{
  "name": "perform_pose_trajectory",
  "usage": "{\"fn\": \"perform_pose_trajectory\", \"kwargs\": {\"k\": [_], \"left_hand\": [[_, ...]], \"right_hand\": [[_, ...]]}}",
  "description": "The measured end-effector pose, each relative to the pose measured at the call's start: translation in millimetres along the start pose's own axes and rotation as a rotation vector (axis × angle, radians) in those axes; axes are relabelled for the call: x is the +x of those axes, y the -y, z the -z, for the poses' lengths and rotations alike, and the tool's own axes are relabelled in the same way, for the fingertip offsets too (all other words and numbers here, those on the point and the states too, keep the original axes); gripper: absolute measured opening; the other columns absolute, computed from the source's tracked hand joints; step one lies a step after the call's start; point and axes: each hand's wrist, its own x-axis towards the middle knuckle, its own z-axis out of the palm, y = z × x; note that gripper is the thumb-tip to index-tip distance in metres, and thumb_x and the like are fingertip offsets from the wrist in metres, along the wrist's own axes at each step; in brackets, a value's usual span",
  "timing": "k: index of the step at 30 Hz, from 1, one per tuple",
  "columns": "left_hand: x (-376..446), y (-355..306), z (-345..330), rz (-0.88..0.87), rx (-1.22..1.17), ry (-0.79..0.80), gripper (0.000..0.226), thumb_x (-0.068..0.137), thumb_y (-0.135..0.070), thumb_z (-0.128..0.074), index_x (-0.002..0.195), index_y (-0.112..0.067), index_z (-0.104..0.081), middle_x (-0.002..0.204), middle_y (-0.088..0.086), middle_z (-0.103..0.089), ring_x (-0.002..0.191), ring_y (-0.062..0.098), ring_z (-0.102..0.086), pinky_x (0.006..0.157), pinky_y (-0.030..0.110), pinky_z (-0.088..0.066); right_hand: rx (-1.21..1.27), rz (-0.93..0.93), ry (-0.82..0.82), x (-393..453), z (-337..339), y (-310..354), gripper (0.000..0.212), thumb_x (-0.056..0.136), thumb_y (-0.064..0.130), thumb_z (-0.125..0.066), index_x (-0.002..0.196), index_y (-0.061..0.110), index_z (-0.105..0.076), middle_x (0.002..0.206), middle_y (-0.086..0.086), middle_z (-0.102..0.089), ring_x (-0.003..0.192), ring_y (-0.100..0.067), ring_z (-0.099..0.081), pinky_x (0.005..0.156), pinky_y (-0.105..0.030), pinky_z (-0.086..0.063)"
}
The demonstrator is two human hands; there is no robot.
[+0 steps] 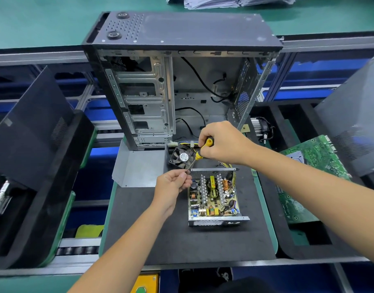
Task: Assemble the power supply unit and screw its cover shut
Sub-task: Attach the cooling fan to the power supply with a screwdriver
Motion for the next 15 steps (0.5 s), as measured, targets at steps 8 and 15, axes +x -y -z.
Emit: {"fn": "perform_pose_trajectory", "kwargs": {"k": [8, 15], "left_hand": [[1.2, 0.3, -3.2, 0.030, -0.031, -0.017, 0.016, 0.097, -0.006, -0.051, 0.095, -0.004, -0.068, 0.072, 0.001, -0.069, 0.065, 0.006, -0.062, 0.062, 0.017, -0.051], [0.2, -2.6, -6.5, 0.014, -0.040, -0.035, 0.019, 0.098, -0.006, -0.050, 0.092, -0.006, -0.067, 0.069, 0.000, -0.067, 0.062, 0.006, -0.058, 0.060, 0.017, -0.050]], "right_hand": [[0.010, 0.003, 0.000, -2.0, 0.5, -1.4, 0.004, 0.074, 0.012, -0.067, 0.077, 0.012, -0.070, 0.071, 0.010, -0.058, 0.056, -0.004, -0.047, 0.051, -0.020, -0.035], [0.015, -0.007, 0.006, -2.7, 1.2, -3.0, 0.004, 0.075, 0.013, -0.067, 0.077, 0.014, -0.071, 0.070, 0.011, -0.059, 0.054, -0.001, -0.046, 0.050, -0.016, -0.032]]}}
